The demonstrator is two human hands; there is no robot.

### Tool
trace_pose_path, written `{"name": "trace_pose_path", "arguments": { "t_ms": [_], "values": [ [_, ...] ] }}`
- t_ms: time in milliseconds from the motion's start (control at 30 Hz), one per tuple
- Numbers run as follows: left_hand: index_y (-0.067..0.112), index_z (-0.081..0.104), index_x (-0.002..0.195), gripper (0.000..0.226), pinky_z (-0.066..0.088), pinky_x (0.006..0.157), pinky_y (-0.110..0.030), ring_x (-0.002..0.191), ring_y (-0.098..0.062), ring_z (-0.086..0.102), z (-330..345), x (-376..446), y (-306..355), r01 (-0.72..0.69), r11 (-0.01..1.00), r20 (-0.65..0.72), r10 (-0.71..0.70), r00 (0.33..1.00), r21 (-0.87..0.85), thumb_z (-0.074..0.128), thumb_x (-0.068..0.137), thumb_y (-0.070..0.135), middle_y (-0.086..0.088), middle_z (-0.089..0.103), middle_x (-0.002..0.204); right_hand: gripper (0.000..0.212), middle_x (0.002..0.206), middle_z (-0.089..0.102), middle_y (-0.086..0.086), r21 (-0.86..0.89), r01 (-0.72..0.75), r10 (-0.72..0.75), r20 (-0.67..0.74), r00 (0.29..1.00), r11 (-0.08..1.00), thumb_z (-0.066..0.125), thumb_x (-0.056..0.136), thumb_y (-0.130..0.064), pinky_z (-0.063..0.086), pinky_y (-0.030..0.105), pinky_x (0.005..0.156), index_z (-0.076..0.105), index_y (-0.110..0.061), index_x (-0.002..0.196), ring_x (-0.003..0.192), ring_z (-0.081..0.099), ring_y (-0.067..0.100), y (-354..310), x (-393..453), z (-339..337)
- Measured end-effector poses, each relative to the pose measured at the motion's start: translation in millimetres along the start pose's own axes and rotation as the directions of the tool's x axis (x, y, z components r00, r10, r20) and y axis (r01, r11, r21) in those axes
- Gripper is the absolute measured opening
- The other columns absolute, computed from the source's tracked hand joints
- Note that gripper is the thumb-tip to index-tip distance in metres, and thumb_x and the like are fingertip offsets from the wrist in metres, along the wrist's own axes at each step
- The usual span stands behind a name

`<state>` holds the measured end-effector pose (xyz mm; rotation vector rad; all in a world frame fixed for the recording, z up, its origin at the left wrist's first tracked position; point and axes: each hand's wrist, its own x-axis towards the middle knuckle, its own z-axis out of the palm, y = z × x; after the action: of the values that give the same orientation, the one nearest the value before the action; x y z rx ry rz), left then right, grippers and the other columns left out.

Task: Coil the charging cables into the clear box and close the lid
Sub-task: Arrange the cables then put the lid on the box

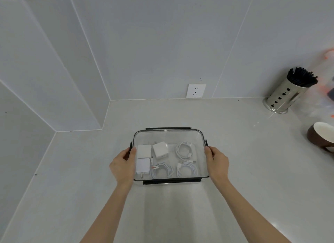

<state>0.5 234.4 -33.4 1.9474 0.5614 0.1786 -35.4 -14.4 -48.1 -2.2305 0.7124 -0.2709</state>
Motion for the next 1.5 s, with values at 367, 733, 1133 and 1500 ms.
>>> {"name": "trace_pose_path", "arguments": {
  "t_ms": [367, 733, 1133, 1500],
  "values": [
    [0.017, 0.064, 0.112, 0.070, 0.035, 0.103, -0.040, 0.125, -0.028, 0.047, 1.8, 4.1, -7.1, -0.566, 0.762, 0.379, 0.445, 0.811, 0.316, 0.054, 0.064, 0.068, -0.008, 0.055, 0.132, 0.040, 0.136, 0.050, 0.014, -0.166, 0.176, -0.155, 0.135, 0.979, 0.970, 0.044, 0.095, -0.018, 0.033, 0.039, 0.105, 0.045, -0.002, 0.132, 0.126, 0.041, 0.032, -28.0, 29.7, 0.2],
    [0.035, 0.003, 0.146, 0.124, -0.017, 0.113, -0.041, 0.143, -0.018, -0.017, -5.9, -12.1, -9.3, -0.840, 0.370, 0.806, 0.298, 0.512, 0.397, 0.044, 0.043, 0.088, -0.003, -0.010, 0.157, 0.034, 0.128, 0.055, 0.002, -0.270, 0.340, -0.205, 0.425, 0.882, 0.901, 0.033, 0.096, -0.025, 0.021, 0.041, 0.103, 0.057, -0.023, 0.121, 0.122, 0.044, 0.025, -68.9, 63.6, 42.8],
    [0.030, 0.032, 0.135, 0.097, 0.007, 0.110, -0.044, 0.137, -0.032, 0.034, -0.7, -16.4, -17.1, -0.837, 0.332, 0.750, 0.381, 0.541, 0.435, 0.048, 0.050, 0.074, -0.014, 0.040, 0.147, 0.035, 0.128, 0.054, 0.001, -0.299, 0.334, -0.184, 0.435, 0.882, 0.894, 0.030, 0.097, -0.024, 0.019, 0.042, 0.105, 0.055, -0.023, 0.122, 0.124, 0.041, 0.023, -71.0, 61.3, 43.5],
    [0.033, 0.014, 0.146, 0.109, -0.013, 0.115, -0.036, 0.145, -0.013, -0.010, -3.6, -18.2, -10.3, -0.807, 0.434, 0.733, 0.378, 0.566, 0.400, 0.013, 0.054, 0.093, 0.001, -0.002, 0.158, 0.050, 0.156, 0.019, 0.008, -0.101, 0.364, -0.296, 0.406, 0.864, 0.926, 0.036, 0.098, -0.018, 0.006, 0.033, 0.117, 0.023, -0.010, 0.146, 0.146, 0.010, 0.020, -52.9, 28.1, 32.9]
  ]
}}
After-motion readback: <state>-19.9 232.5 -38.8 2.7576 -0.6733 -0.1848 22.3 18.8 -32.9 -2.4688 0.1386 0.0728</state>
